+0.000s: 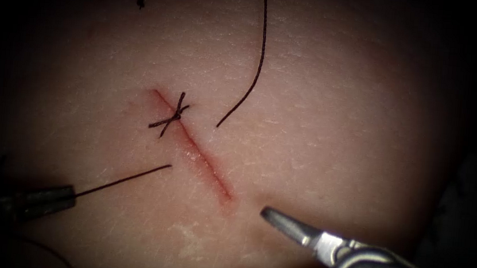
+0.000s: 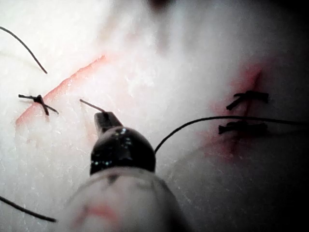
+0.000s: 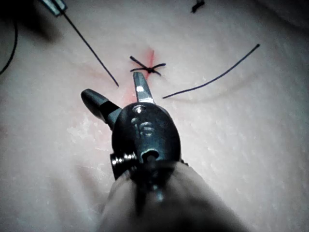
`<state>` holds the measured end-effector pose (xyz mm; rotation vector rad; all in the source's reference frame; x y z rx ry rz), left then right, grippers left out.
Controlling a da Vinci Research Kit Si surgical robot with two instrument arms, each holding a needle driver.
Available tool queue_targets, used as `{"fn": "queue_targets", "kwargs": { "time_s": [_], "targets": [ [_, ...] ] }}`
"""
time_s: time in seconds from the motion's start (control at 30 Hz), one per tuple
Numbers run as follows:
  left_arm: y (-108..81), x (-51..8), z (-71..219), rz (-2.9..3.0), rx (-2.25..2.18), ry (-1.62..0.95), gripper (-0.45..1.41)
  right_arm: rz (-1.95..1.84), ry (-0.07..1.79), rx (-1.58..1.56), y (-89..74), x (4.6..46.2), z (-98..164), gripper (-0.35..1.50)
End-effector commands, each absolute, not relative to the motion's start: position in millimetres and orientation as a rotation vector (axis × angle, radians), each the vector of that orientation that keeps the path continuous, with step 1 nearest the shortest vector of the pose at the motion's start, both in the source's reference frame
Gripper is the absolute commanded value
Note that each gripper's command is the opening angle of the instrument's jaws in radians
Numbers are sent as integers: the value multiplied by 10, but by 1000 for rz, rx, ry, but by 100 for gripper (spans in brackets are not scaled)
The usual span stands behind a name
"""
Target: Wound Closure
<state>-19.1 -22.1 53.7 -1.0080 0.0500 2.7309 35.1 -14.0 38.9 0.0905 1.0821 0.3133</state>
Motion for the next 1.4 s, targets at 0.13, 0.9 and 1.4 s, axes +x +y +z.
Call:
{"fn": "queue_targets", "kwargs": {
  "time_s": [0.13,0.9,1.4],
  "targets": [
    [-226,-196,545,2739,-1010,48,-45,310,1083,44,-137,382,417,105],
    [-216,-223,544,2773,-1026,45,-45,101,1114,-127,-150,474,486,87],
    [-217,-228,544,2780,-1011,33,-45,-25,1140,-161,-154,490,484,-35]
  ]
}}
